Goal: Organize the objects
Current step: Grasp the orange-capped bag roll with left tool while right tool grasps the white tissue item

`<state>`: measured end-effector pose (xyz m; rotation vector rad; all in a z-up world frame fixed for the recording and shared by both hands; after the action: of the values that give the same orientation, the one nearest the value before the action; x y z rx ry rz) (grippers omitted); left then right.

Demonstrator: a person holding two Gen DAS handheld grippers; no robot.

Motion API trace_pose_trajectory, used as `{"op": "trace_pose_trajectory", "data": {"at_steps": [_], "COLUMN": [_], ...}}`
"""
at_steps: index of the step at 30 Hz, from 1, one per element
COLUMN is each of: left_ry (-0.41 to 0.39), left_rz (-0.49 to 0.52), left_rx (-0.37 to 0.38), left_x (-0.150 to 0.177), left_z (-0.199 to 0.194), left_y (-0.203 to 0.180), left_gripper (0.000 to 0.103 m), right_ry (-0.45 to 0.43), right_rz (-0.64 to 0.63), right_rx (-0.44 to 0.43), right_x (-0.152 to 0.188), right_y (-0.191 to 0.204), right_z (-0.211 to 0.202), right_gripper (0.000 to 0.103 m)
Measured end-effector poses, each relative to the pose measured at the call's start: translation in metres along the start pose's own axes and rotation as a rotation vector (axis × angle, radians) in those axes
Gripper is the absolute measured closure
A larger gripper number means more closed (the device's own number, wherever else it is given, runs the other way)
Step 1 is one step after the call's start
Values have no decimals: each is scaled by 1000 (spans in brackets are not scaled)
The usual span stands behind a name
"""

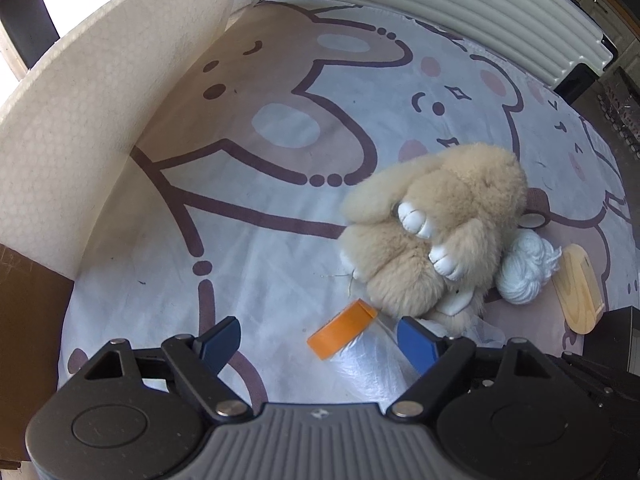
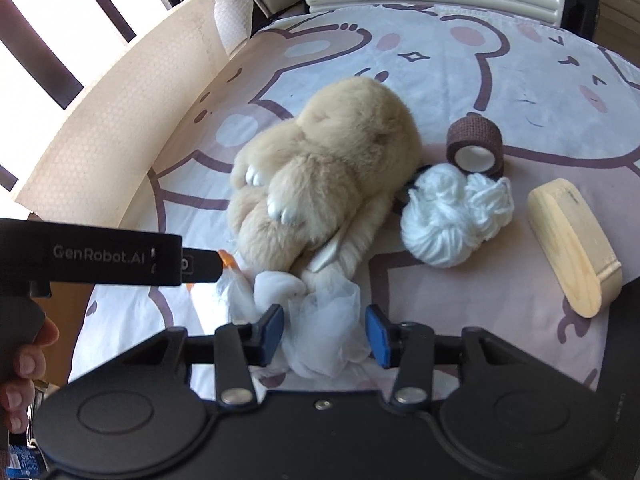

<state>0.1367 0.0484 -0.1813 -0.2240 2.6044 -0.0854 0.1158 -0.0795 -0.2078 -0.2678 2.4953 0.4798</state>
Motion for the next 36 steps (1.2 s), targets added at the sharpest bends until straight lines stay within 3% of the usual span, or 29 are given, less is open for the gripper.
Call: {"op": "trace_pose_trajectory", "data": {"at_steps": [8, 10, 21, 28, 32, 36], "left_ry": [13, 17, 33, 54, 70, 77], "left_rz": [2, 4, 22, 66, 109, 139], "left_rx": [5, 6, -15, -47, -56, -53], "left_x": [2, 4, 14, 25, 32, 36], "left_z": [-2, -2, -2, 3, 6, 10], "left_y": [-2, -4, -16, -20, -23, -25], "left_gripper": [18, 18, 18, 25, 29, 35], "right_ry": [31, 26, -39, -133, -124, -75], "right_rz": [20, 25, 135, 233, 278, 315], "right_rx": [-62, -60, 0, 108, 192, 203], "right_x": [4, 2, -9, -20, -12, 3], "right_y": [9, 10, -20, -56, -76, -84], "right_z": [1, -2, -35, -59, -59, -51], "right_gripper": [80, 94, 97, 97, 97, 97]}}
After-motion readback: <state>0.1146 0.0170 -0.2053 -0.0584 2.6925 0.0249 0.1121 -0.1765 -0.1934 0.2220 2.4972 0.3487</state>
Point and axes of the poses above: each gripper's, at about its wrist camera, not at the fingertips, and z roughly the way its jaws point, y to its left, x to its underside, the point moved 10 cm from there along z, roughly the way its jaws point, and after that the axes turned 12 degrees about -y, right-handed, at the moved point
